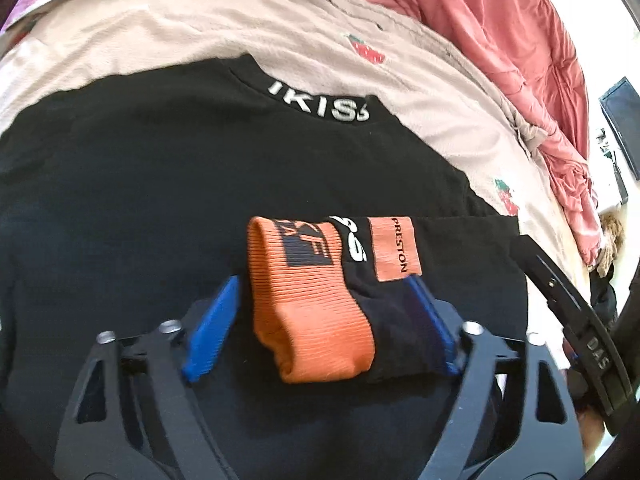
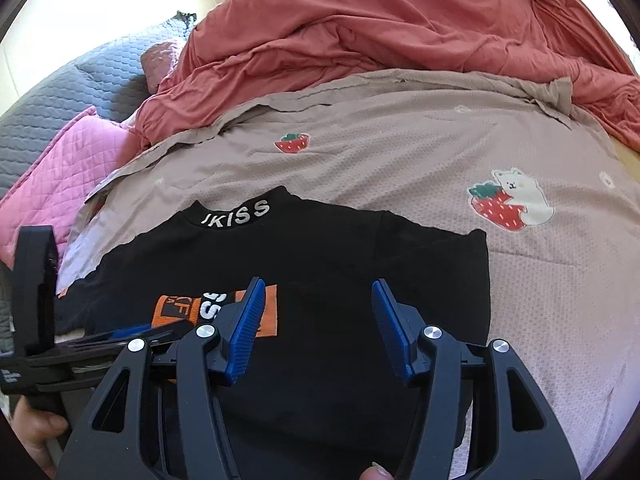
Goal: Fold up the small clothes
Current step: 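Grasp the other orange sleeve cuff with the left tool and lift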
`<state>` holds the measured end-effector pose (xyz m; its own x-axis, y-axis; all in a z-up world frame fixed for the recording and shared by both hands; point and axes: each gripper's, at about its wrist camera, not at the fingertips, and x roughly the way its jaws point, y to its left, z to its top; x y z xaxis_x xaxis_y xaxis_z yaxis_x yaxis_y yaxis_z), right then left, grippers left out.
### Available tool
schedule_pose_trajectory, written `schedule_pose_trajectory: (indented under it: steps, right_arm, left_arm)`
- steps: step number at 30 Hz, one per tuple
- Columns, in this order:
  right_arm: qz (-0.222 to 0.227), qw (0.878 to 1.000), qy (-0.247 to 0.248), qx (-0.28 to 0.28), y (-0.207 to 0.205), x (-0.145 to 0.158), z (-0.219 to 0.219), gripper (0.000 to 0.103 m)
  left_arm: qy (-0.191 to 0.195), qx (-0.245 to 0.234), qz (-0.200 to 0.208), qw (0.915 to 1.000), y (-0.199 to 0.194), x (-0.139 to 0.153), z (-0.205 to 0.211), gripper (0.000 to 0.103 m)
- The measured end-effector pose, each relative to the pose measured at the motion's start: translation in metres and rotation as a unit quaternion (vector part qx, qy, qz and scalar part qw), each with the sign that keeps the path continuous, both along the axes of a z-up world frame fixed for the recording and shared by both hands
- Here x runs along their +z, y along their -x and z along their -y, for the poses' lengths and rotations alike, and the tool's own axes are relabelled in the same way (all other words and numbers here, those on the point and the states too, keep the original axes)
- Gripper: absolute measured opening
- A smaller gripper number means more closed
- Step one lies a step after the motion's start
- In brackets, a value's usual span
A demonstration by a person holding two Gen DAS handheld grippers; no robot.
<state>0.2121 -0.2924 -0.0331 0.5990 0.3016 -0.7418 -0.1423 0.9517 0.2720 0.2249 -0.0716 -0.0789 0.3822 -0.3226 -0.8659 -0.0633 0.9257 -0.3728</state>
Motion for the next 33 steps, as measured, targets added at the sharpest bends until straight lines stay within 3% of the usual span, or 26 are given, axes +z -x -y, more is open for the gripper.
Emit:
schedule_pose_trajectory:
  steps: [3, 5, 6, 10, 15, 18, 21, 25, 33]
  right_arm:
    - [-0.001, 1.000, 0.013, -0.001, 0.000, -0.001, -0.001, 0.055]
    - [-0.001, 1.000, 0.014, -0.003, -0.001, -0.002, 0.000, 0.055]
    - [-0.001, 1.000, 0.012, -0.004, -0.002, -0.002, 0.000, 0.057]
    - [0.005, 1.000, 0.002, -0.017, -0.002, 0.002, 0.011, 0.058]
    - [0.008, 0.999, -0.017, -0.049, -0.004, 0.006, 0.032, 0.058]
    - [0.002, 0.998, -0.026, -0.057, -0.005, 0.004, 0.037, 0.058]
    - [0.002, 0.999, -0.003, -0.052, -0.006, 0.004, 0.031, 0.058]
    - [0.009, 0.999, 0.035, -0.038, -0.004, 0.003, 0.018, 0.058]
    - [0.011, 0.997, 0.065, 0.028, -0.001, -0.010, -0.023, 0.058]
  left_arm:
    - [-0.021, 0.002, -0.009, 0.9997, -0.004, -0.009, 0.005, 0.032]
    - [-0.014, -0.003, -0.002, 0.9999, -0.005, -0.010, 0.005, 0.016]
    - [-0.009, -0.006, -0.001, 0.9999, -0.005, -0.009, 0.005, 0.014]
    - [-0.022, -0.024, 0.037, 0.9988, -0.004, 0.013, 0.001, 0.012]
    - [-0.043, -0.001, 0.110, 0.9930, -0.006, 0.064, -0.028, 0.011]
    - [-0.076, 0.019, 0.136, 0.9877, -0.007, 0.084, -0.052, 0.011]
    - [-0.092, 0.038, 0.132, 0.9862, -0.006, 0.084, -0.072, 0.011]
    - [-0.088, 0.059, 0.094, 0.9899, -0.002, 0.060, -0.099, 0.011]
    - [-0.094, 0.062, 0.061, 0.9918, -0.003, 0.031, -0.111, 0.012]
